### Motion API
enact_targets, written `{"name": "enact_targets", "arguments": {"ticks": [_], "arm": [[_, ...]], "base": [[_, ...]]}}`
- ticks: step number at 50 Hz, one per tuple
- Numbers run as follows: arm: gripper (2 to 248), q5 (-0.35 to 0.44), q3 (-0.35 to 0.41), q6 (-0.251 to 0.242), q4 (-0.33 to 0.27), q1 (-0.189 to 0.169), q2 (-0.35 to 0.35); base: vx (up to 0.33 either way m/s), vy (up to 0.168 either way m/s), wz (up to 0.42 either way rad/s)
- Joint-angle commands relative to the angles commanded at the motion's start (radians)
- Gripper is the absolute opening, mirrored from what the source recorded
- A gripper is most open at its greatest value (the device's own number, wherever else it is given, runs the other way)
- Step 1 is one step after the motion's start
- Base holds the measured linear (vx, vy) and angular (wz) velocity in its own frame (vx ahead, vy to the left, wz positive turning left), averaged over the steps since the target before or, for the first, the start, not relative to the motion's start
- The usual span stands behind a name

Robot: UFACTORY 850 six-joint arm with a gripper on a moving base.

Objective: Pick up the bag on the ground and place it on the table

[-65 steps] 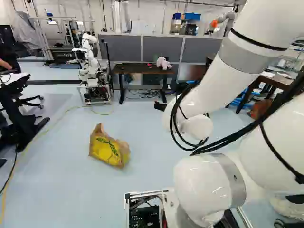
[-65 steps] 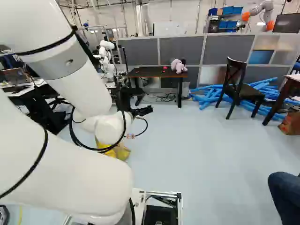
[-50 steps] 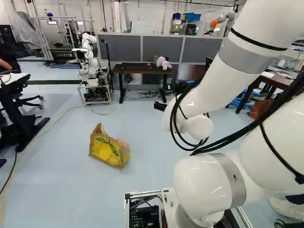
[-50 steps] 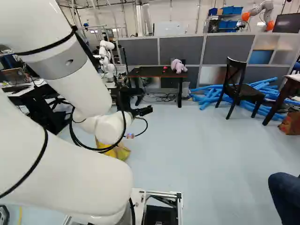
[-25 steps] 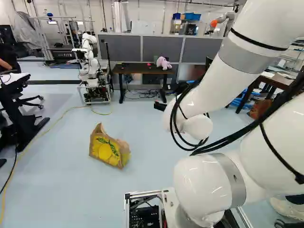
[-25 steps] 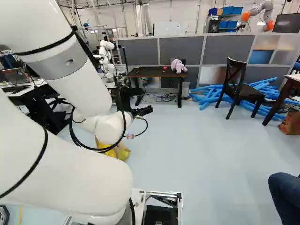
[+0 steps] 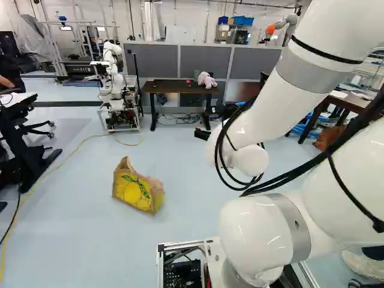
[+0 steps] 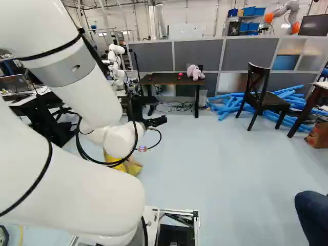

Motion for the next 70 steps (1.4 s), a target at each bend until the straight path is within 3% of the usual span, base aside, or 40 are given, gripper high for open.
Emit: {"name": "enact_targets", "arguments": {"ticks": [70], "arm": [[247, 0.0, 0.0, 0.0, 0.0, 0.0, 0.0]], "base": [[0.112, 0.04, 0.177]]}}
